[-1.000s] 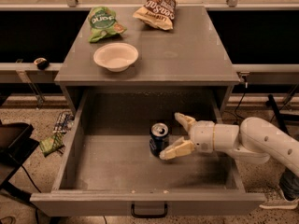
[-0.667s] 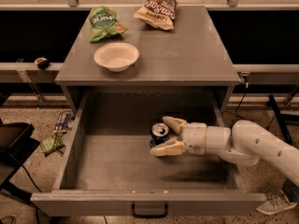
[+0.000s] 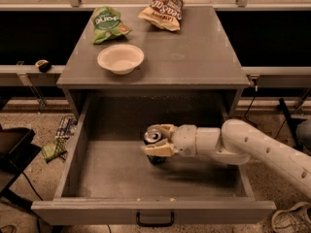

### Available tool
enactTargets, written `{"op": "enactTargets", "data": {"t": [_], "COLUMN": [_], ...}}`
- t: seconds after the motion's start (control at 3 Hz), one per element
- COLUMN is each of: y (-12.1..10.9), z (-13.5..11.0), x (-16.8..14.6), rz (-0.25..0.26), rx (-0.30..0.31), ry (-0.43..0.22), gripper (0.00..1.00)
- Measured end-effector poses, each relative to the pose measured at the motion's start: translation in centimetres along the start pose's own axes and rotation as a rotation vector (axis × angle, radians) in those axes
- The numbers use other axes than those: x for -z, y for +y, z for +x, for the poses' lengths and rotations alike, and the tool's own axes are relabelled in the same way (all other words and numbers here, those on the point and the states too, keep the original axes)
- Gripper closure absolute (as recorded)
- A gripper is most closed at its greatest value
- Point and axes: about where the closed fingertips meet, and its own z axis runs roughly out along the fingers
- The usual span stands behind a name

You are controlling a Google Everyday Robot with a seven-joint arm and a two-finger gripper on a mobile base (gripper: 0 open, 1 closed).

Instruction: Pick pepsi can from top drawer and place on counter

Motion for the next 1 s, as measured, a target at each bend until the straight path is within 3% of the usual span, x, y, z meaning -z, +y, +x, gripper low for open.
{"op": "enactTargets", "data": {"t": [0.33, 0.67, 1.0], "y": [0.0, 0.6, 1.6], "z": [-0.2, -3.2, -10.2], "x": [0.1, 3.3, 10.7], "rz": [-0.004, 0.012, 0.060], "rx": [-0.001, 0.004, 0.003], "ry": [0.014, 0.054, 0.098], "gripper": [0.96, 1.00, 1.00]}}
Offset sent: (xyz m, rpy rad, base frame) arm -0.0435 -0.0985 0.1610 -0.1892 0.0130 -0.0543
